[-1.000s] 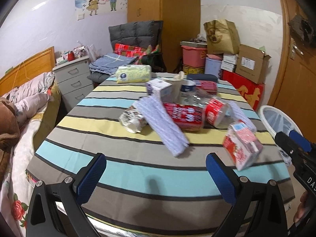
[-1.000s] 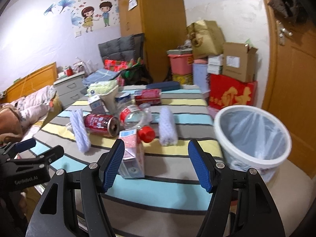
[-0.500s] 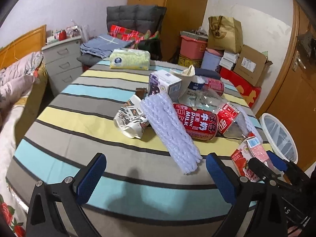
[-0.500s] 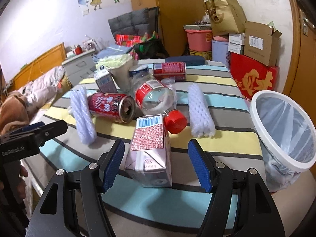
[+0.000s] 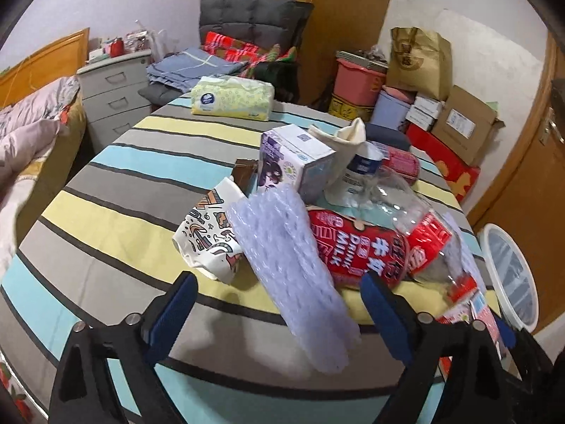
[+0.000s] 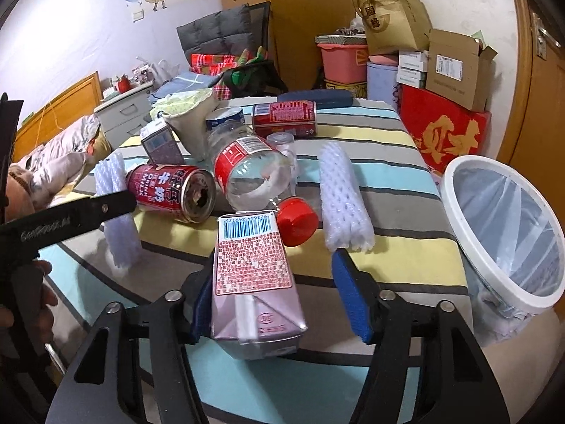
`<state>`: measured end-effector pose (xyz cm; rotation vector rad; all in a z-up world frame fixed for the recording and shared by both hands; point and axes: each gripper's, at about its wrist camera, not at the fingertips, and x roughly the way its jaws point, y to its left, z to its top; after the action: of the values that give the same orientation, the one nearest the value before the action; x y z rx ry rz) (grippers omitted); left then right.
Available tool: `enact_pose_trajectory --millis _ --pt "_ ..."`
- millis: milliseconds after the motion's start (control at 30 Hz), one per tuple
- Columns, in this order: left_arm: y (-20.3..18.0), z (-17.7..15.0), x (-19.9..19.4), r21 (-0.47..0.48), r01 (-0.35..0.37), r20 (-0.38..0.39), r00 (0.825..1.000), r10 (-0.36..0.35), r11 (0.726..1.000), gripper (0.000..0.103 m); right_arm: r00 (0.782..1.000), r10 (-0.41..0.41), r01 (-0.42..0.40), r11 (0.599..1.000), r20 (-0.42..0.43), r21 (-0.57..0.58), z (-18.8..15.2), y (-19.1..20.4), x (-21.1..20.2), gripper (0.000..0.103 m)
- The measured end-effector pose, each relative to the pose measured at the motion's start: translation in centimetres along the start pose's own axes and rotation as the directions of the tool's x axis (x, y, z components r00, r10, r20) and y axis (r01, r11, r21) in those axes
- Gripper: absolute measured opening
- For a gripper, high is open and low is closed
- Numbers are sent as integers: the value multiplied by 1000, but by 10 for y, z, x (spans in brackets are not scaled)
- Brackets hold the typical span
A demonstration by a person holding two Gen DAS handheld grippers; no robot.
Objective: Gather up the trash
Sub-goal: 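Grasp the pink milk carton with the right tool while the left tool grasps the white foam net, then carry the carton and foam net over the white trash bin with both tools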
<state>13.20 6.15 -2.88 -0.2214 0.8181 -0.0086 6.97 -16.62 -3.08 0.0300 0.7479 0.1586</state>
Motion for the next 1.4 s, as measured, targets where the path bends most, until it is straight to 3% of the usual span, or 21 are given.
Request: enact_pose_trajectory --millis 167,233,300,633,1400 --pt "1 3 11 -14 -25 -1 1000 25 1000 76 1000 27 -27 1000 1 6 1 -2 2 48" --pt "3 3 17 -25 -18 -25 1000 17 1000 56 999 35 -35 999 -3 6 0 -2 3 46" --pt "2 2 17 -25 -13 -21 1000 12 1000 54 999 43 -43 999 -1 7 0 -3 2 42" --pt "-11 -6 8 68 23 -18 1000 -21 997 37 999 47 -47 999 9 21 -1 -8 0 40" --pt "-47 -20 -41 222 112 -5 994 -113 969 32 995 42 -47 997 88 58 4 -20 -23 39"
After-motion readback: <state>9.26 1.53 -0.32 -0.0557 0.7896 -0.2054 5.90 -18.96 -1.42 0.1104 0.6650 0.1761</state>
